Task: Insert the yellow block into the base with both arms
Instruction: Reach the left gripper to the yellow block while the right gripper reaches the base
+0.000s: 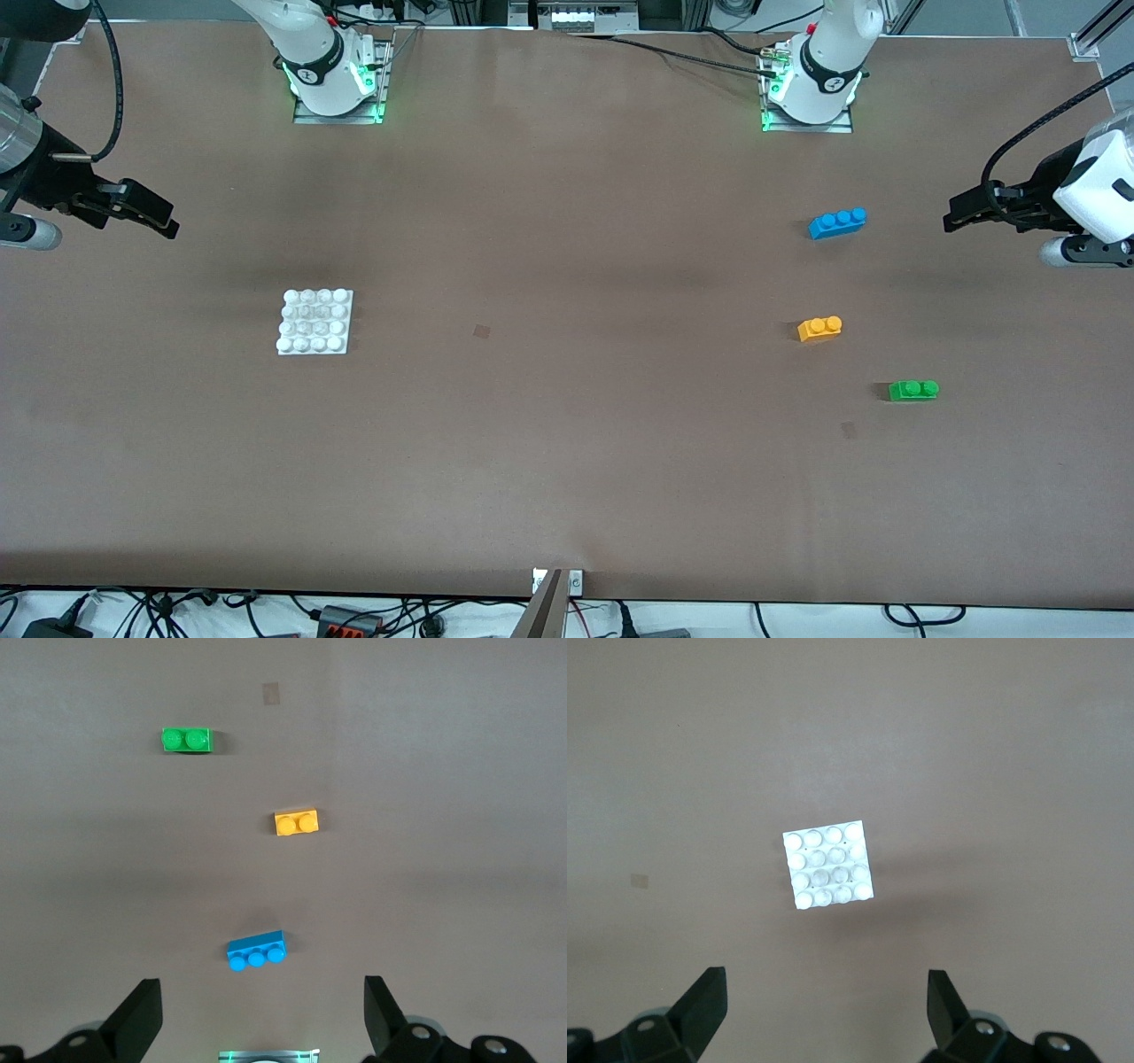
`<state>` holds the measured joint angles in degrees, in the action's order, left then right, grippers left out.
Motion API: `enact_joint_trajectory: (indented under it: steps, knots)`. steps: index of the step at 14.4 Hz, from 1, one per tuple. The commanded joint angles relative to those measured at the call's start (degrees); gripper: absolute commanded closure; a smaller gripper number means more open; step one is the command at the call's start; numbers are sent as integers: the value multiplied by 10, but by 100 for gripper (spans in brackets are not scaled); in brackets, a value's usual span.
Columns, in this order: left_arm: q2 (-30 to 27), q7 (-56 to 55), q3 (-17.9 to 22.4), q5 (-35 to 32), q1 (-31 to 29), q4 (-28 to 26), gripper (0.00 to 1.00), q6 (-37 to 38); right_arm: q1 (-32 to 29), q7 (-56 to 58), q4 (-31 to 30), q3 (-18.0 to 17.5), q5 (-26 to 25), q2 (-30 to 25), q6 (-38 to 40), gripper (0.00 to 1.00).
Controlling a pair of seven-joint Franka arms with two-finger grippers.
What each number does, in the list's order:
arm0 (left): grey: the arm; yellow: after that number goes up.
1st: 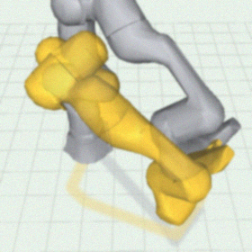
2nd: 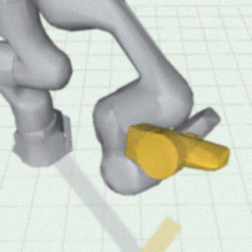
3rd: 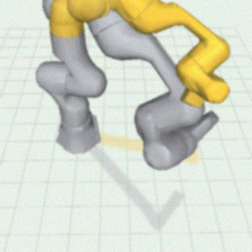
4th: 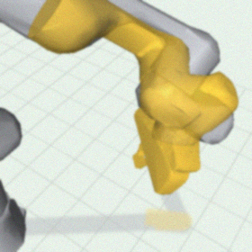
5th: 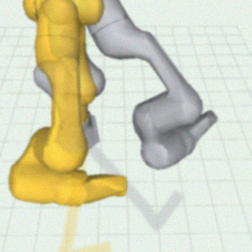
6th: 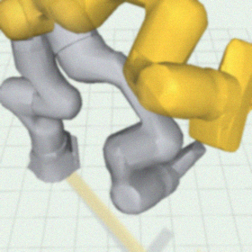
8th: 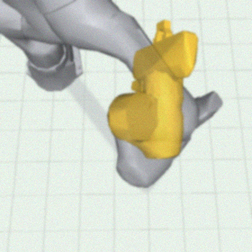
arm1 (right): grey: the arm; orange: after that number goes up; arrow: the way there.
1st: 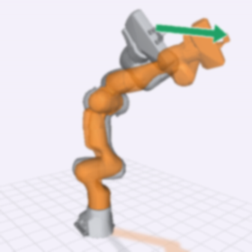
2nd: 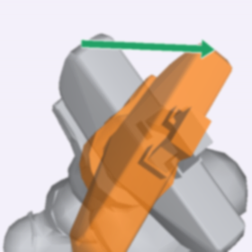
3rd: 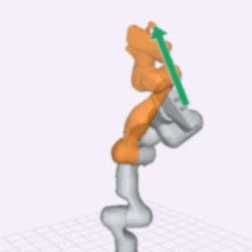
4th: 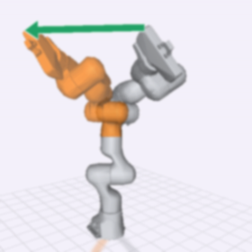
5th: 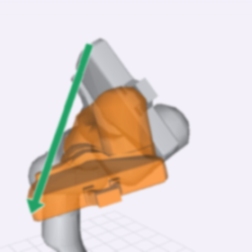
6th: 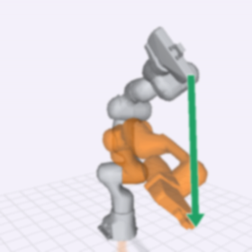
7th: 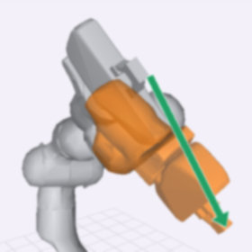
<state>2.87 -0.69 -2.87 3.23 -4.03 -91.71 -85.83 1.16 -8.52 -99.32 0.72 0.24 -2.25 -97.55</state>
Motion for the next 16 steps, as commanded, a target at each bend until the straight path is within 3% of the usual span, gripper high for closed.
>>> enact_joint_trajectory:
  steps: [1, 10, 14, 16]
  knots:
    - [4, 3, 1, 12, -3, 9, 0, 10, -2, 1, 0, -2, -3, -5, 7, 0]
    - [16, -2, -1, 5, -1, 2, 0, -7, -5, 7, 9, -2, -3, -4, 26, 0]
    - [77, -5, -5, 13, -1, 0, 0, -35, -2, 2, 21, -1, -5, 5, 79, 0]
    - [90, -35, -5, 12, 0, -35, 0, -88, -6, 3, 21, 0, -6, 9, 99, 0]
